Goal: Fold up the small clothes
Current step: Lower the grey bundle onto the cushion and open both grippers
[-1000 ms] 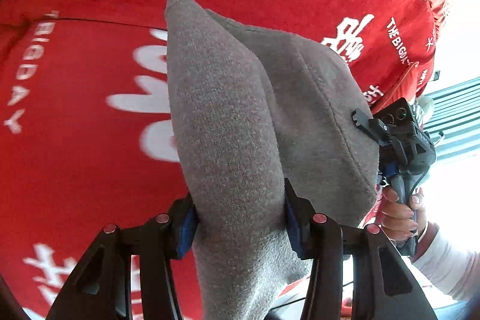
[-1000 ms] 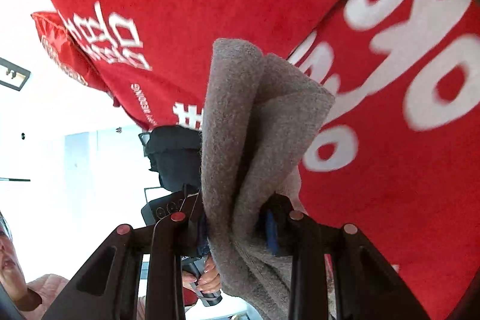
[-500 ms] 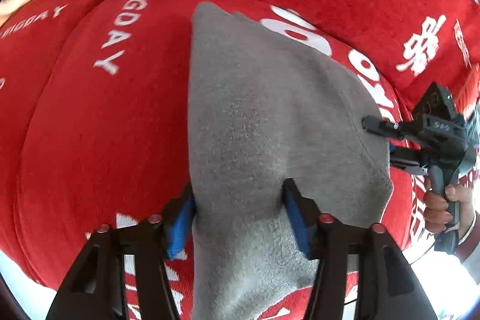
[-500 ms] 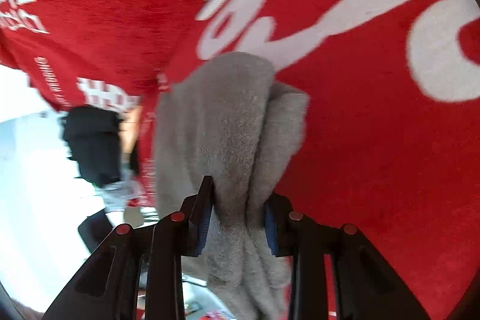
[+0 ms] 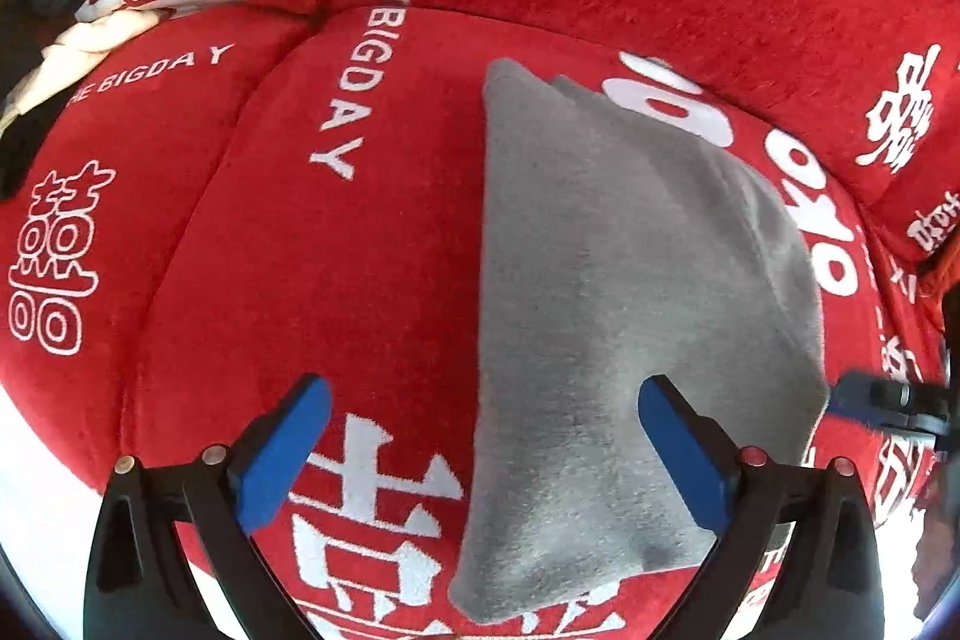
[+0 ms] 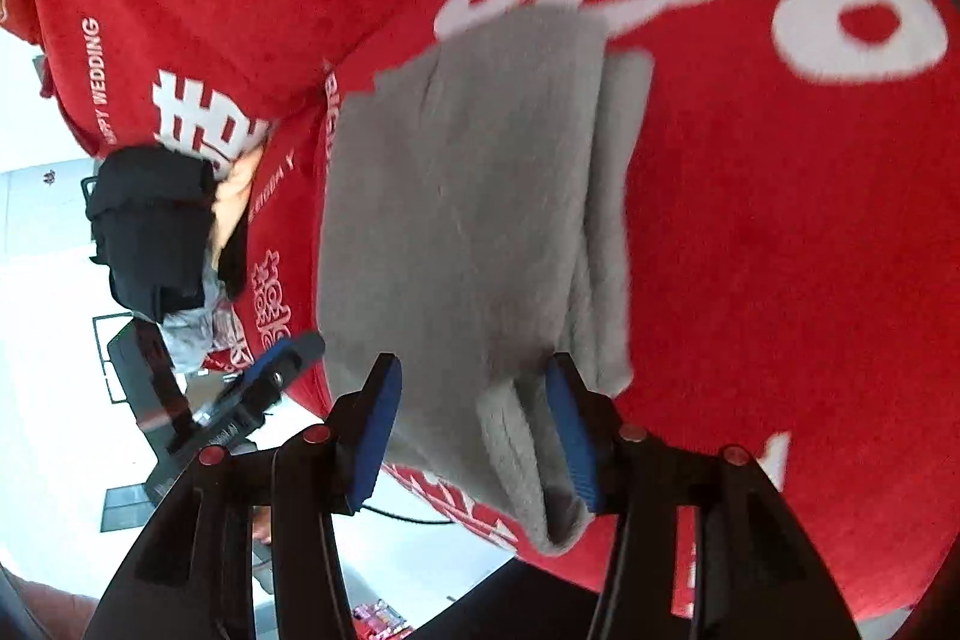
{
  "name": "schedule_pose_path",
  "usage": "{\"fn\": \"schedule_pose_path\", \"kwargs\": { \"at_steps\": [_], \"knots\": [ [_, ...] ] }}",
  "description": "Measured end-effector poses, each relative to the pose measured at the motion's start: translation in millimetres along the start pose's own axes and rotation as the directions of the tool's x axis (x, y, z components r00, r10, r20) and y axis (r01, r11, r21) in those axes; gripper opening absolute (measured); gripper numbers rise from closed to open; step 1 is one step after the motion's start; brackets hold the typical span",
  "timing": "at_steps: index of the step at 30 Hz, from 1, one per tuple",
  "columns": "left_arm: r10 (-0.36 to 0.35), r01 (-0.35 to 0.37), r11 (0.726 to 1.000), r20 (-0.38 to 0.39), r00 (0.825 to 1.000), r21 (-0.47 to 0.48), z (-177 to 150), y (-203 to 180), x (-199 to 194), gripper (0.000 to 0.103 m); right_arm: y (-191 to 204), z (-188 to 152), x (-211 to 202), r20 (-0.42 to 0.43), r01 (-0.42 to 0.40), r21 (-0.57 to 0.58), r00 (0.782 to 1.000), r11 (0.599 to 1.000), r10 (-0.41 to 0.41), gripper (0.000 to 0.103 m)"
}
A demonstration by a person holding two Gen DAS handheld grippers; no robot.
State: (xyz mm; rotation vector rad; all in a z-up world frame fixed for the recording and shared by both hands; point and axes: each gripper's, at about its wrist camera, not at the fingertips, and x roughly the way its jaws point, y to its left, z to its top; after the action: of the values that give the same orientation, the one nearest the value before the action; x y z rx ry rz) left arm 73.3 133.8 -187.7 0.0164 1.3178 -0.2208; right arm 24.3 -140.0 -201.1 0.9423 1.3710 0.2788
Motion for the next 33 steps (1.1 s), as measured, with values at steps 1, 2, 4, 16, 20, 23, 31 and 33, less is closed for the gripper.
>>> {"fn": "schedule_pose_path", "kwargs": {
  "at_steps": [1,2,4,16,20,23,31,33],
  "knots": [
    [0.009,-0.009,1.000,-0.009,1.000,0.000,1,0,0,0.103,1,-1,6,-0.005,0.022,-0.003,1.000,1.000,-0.022,0.055],
    [0.018,-0.018,1.000,-0.014,1.000,0.003,1,-1,1,0.103,1,-1,11,-0.012,0.041,-0.002,0.999,0.999,-0.041,0.053],
    [0.024,-0.024,1.000,-0.014,1.000,0.007,3,-2,-2,0.103,2,1,15,-0.008,0.061,0.000,0.998,0.998,-0.061,0.023],
    [0.036,-0.034,0.999,-0.059,0.998,0.022,-8,-4,-2,0.103,-13,-23,23,0.023,0.244,-0.047,0.970,0.969,-0.243,0.009],
    [0.033,-0.030,0.999,-0.094,0.995,0.036,-18,-8,1,0.103,-8,-27,19,0.028,0.266,-0.067,0.964,0.962,-0.265,0.009],
    [0.036,-0.030,0.998,-0.118,0.992,0.051,-26,-12,-1,0.103,-3,-29,13,0.022,0.267,-0.058,0.964,0.962,-0.267,0.010],
    [0.013,-0.003,0.997,-0.140,0.990,0.073,-34,-25,-22,0.103,12,-45,-15,0.031,0.298,-0.023,0.954,0.954,-0.297,0.010],
    [0.023,-0.010,0.995,-0.132,0.991,0.096,-35,-30,-31,0.103,18,-47,-22,0.032,0.309,-0.015,0.951,0.951,-0.309,0.010]
  ]
}}
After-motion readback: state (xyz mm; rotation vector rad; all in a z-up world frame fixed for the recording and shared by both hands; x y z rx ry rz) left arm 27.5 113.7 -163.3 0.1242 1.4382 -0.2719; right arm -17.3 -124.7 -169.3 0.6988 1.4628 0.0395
